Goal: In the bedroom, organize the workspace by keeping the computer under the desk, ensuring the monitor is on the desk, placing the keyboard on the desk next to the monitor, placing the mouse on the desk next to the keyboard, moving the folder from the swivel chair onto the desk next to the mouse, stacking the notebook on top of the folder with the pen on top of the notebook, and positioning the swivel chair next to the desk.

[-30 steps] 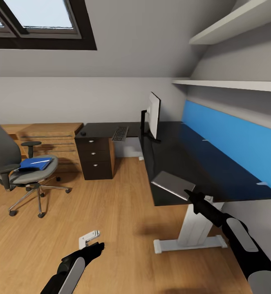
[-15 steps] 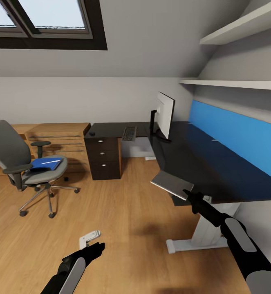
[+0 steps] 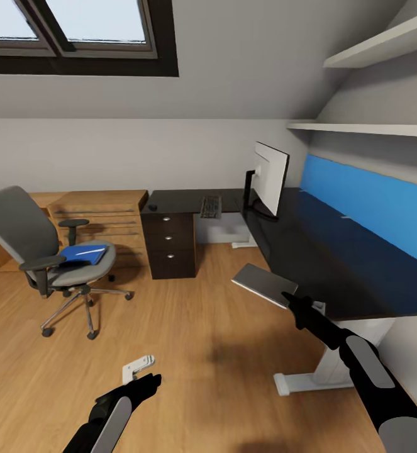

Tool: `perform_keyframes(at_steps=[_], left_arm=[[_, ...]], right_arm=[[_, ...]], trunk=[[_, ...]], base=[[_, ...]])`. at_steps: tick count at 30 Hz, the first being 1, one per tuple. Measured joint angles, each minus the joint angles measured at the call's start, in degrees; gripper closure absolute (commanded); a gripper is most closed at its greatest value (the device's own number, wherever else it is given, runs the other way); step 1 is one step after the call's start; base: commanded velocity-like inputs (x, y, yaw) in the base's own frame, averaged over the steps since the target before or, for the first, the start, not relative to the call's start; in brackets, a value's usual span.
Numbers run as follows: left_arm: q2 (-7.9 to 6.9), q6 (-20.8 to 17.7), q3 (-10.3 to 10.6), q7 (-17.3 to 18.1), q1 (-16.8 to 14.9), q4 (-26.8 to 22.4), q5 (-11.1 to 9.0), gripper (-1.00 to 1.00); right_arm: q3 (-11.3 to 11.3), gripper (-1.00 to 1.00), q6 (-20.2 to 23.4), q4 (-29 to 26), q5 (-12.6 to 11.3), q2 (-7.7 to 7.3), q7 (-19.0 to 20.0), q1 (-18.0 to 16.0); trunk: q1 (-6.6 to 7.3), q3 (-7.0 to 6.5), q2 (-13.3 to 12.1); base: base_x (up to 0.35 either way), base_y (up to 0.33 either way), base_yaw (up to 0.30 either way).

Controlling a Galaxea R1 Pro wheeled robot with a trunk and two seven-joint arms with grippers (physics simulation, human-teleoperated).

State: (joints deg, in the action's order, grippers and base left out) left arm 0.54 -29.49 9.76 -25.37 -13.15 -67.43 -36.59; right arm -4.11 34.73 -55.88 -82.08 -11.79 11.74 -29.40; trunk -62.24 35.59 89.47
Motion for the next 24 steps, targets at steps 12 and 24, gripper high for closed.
perform_keyframes(at_steps=[12,24], left_arm=[[0.03,-0.1,0.0,-0.1,0.0,0.0,0.0,-1.0],[0.0,-0.1,0.0,-0.1,0.0,0.0,-0.1,-1.0]], right_arm=[[0.0,1.0,0.0,0.0,-0.1,0.19,-0.1,0.0],[0.0,1.0,-0.3,-0.1,0.0,0.26,-0.1,0.0]], trunk=[[1.97,-1.61,-3.6],[4.63,-4.4,-8.4]], base=[[0.008,0.017,0.0],[0.218,0.0,0.0]])
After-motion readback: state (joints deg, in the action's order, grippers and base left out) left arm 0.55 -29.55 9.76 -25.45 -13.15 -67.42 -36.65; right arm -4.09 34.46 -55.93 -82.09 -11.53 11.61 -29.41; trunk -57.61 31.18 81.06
